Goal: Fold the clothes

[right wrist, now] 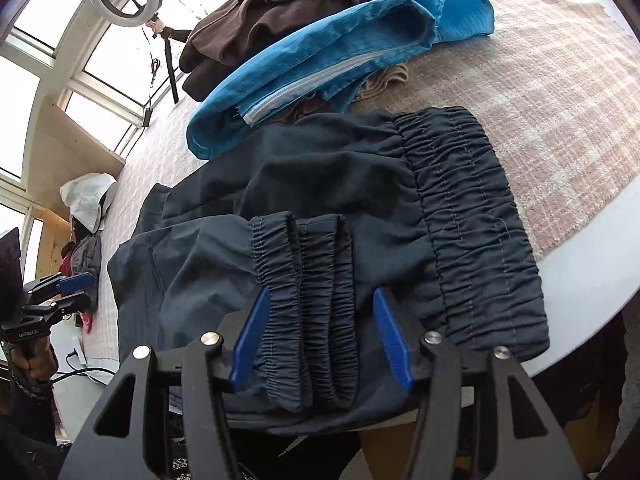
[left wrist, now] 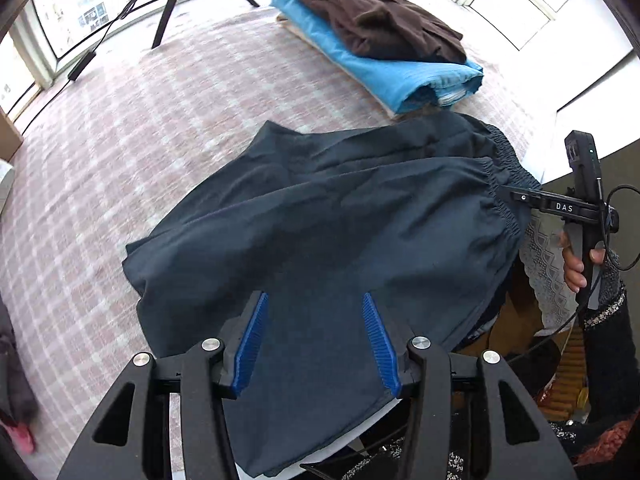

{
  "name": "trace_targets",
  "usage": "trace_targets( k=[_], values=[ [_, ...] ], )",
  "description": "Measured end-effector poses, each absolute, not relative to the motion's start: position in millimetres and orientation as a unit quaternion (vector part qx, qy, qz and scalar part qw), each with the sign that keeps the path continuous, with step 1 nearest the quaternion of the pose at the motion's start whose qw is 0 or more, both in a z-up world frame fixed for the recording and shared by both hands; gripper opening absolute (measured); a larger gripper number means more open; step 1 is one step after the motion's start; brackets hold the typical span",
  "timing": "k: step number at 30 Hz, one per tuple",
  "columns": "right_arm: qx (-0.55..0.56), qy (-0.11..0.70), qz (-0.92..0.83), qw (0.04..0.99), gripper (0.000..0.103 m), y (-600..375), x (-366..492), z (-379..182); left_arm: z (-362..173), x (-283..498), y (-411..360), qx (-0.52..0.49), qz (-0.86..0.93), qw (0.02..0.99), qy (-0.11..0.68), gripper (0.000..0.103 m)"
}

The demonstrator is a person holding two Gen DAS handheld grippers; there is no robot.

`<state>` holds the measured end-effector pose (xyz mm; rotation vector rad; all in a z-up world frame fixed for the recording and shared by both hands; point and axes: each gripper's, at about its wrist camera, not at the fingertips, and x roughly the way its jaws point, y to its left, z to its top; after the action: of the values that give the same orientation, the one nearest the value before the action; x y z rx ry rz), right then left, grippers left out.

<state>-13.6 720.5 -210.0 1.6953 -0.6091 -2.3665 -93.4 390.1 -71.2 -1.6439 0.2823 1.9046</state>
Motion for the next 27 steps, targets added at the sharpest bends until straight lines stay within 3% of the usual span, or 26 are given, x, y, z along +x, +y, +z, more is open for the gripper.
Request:
trace_targets(
  k=[4, 10, 11, 15, 18, 21, 27],
  values=[
    [0.551, -0.136, -0.822, 0.040, 0.053, 700, -13, -198, -98, -93, 352, -0.640, 0.715, 0.271, 0.071, 0.047],
    [0.556, -0.082, -0.823, 0.076, 0.053, 676, -18, -194, -108, -84, 345, -0.643, 0.709, 0.285, 0.061, 0.047],
    [0.564, -0.077, -0.819, 0.077, 0.051, 674, -21, -198, -109, -83, 347, -0.643, 0.707, 0.289, 0.061, 0.047],
    [0.581, -0.092, -0.804, 0.083, 0.025, 674, -25, -210, -111, -81, 355, -0.640, 0.704, 0.300, 0.068, 0.047],
    [0.570, -0.074, -0.815, 0.081, 0.022, 670, -18, -201, -112, -79, 360, -0.641, 0.698, 0.309, 0.071, 0.047],
    [0.560, -0.065, -0.822, 0.076, 0.011, 671, -10, -188, -113, -78, 365, -0.640, 0.697, 0.313, 0.079, 0.047],
    [0.558, -0.119, -0.820, 0.045, 0.010, 707, -4, -193, -121, -82, 367, -0.646, 0.693, 0.313, 0.075, 0.047]
  ],
)
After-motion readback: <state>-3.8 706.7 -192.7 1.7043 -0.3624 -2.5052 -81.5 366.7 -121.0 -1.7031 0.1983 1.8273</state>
